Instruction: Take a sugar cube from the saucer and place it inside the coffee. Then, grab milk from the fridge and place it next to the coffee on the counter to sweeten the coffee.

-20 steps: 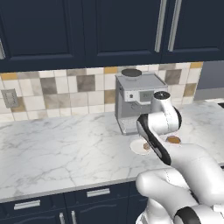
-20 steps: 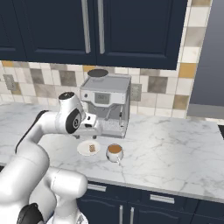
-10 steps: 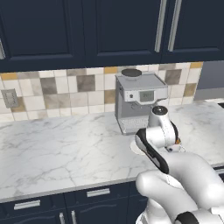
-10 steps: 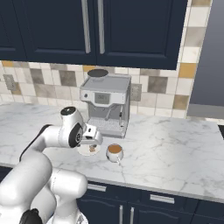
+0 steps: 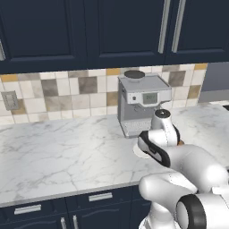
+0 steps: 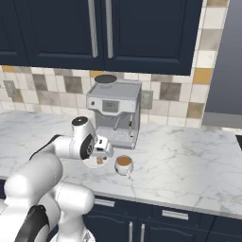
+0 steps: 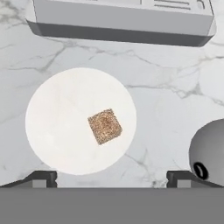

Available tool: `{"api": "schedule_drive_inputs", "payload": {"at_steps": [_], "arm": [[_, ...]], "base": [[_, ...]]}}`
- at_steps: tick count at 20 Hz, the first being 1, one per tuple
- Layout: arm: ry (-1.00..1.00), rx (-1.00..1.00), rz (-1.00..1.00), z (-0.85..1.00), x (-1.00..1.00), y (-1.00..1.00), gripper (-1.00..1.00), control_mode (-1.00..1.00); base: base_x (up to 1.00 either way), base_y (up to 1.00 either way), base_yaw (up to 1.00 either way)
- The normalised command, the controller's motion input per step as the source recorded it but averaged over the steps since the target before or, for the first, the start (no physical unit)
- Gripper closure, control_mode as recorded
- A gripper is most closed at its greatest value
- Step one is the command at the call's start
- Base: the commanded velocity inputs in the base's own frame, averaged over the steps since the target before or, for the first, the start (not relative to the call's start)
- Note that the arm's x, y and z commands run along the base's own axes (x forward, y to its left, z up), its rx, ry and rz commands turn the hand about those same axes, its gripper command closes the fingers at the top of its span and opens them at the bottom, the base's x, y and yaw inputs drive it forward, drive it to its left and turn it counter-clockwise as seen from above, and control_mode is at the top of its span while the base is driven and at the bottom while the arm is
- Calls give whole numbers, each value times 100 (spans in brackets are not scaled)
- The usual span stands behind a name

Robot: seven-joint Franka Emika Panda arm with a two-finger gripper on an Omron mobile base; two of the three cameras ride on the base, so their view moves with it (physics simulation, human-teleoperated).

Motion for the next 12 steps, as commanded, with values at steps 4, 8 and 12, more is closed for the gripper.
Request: {"api": "schedule_drive_inputs", "payload": {"at_steps": [4, 8, 12], "arm": [[1, 5, 0, -28, 12, 0, -100, -100], [6, 0, 0, -19, 1, 0, -100, -100], [2, 0, 0, -16, 2, 0, -100, -100]], "base": [[0, 0, 0], [0, 0, 0], [0, 0, 0]]}}
